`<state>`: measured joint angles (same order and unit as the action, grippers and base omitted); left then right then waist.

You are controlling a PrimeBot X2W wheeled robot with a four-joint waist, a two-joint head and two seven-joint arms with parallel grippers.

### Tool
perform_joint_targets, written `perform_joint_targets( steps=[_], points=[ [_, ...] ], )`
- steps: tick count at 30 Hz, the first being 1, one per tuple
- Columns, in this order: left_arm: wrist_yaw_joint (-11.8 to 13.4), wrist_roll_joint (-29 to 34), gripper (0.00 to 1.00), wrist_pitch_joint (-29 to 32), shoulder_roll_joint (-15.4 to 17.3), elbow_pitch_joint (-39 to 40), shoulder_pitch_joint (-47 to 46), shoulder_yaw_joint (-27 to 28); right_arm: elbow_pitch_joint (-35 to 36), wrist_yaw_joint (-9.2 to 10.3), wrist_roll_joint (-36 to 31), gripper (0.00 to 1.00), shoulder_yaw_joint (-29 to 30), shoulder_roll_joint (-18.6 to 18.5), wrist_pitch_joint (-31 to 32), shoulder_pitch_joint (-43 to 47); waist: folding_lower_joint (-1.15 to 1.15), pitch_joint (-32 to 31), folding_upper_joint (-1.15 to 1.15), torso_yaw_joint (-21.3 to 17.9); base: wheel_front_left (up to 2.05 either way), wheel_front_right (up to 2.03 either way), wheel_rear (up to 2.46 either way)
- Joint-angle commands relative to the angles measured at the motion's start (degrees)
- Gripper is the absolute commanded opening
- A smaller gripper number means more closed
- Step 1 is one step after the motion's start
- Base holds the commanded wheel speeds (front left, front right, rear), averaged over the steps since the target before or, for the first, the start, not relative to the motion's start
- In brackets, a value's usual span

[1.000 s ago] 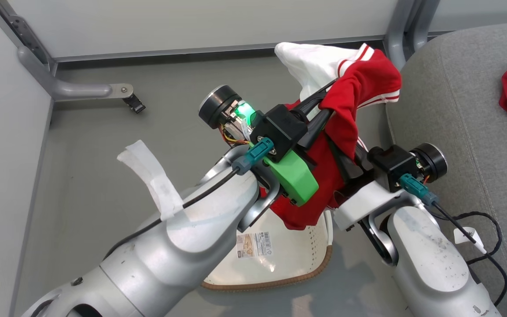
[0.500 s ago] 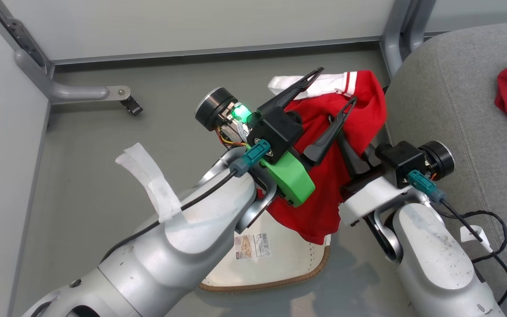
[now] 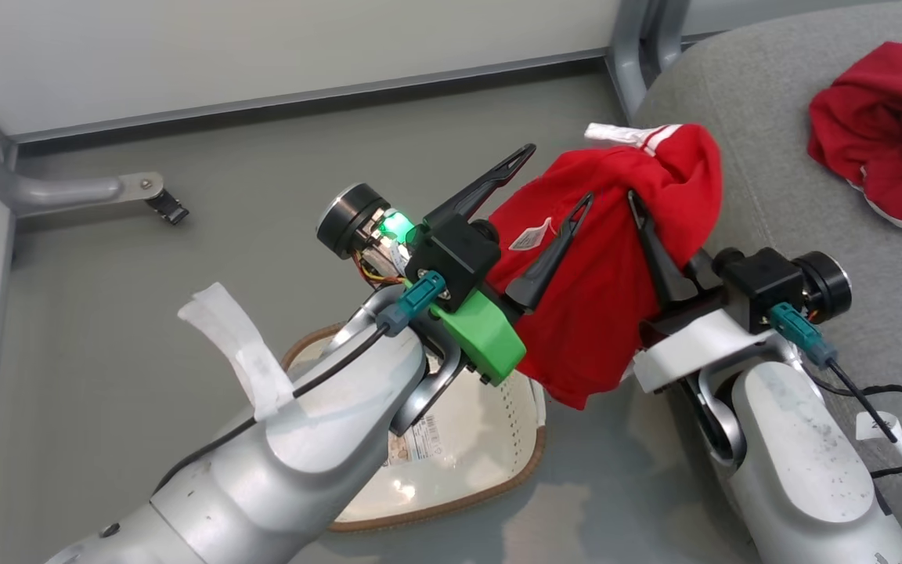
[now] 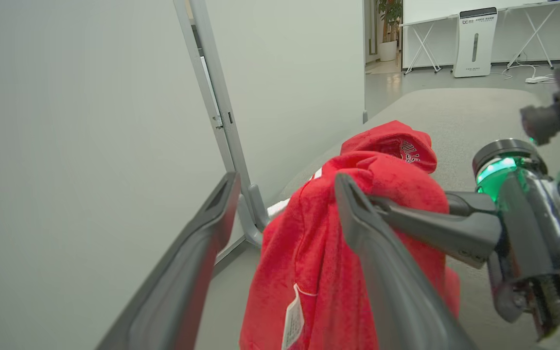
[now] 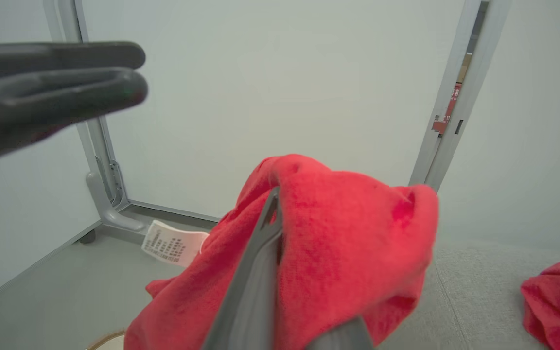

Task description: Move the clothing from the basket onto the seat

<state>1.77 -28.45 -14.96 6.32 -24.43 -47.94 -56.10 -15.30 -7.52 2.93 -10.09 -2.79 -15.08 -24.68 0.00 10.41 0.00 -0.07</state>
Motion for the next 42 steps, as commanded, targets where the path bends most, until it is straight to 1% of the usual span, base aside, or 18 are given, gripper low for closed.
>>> perform_joint_targets(
  steps=[1, 9, 17, 24, 29, 33, 38, 42],
  points=[
    [0.28, 0.29, 1.00, -0.25, 0.42, 0.35, 0.95, 0.13, 0.76, 0.05, -0.51, 0.00, 0.97, -0.19, -0.13, 1.17, 0.00, 0.92, 0.00, -2.90, 0.00, 0.00, 0.00],
    [-0.07, 0.96, 1.00, -0.25, 1.93, 0.77, 3.58, -0.26, 5.16, 0.05, -1.97, 0.00, 5.88, -0.19, -0.13, 4.53, 0.00, 1.72, 0.00, -7.70, 0.00, 0.00, 0.00],
    [-0.30, 1.23, 1.00, -0.25, 4.05, -0.05, 5.23, -1.03, 9.67, 0.05, -2.96, 0.00, 8.77, -0.16, -0.13, 7.34, 0.00, 3.03, 0.00, -12.05, 0.00, 0.00, 0.00],
    [-1.04, 0.54, 1.00, 0.43, 5.44, -0.64, 6.28, -1.89, 12.61, 0.05, -3.08, 0.00, 11.27, -0.16, -0.13, 10.21, 0.00, 4.12, 0.00, -14.92, 0.00, 0.00, 0.00],
    [-2.27, -1.18, 1.00, 2.60, 6.08, -0.59, 6.67, -2.31, 13.79, 0.05, -3.17, 0.00, 12.97, -0.16, -0.13, 12.69, 0.00, 4.04, 0.00, -16.13, 0.00, 0.00, 0.00],
    [-2.63, -2.30, 1.00, 4.15, 6.30, 0.08, 7.13, -2.26, 14.55, 0.06, -2.97, 0.00, 13.86, -0.17, -0.13, 14.67, 0.00, 3.72, 0.00, -16.53, 0.00, 0.00, 0.00],
    [-2.44, -3.24, 1.00, 5.73, 6.60, 1.21, 7.19, -2.16, 15.09, 0.05, -2.92, 0.00, 14.44, -0.17, -0.13, 16.16, 0.00, 3.60, 0.00, -16.43, 0.00, 0.00, 0.00],
    [-1.78, -3.27, 1.00, 6.16, 6.96, 2.35, 7.01, -2.14, 15.75, 0.06, -2.85, 0.00, 14.48, -0.17, -0.13, 15.07, 0.00, 3.92, 0.00, -16.29, 0.00, 0.00, 0.00]
  ],
)
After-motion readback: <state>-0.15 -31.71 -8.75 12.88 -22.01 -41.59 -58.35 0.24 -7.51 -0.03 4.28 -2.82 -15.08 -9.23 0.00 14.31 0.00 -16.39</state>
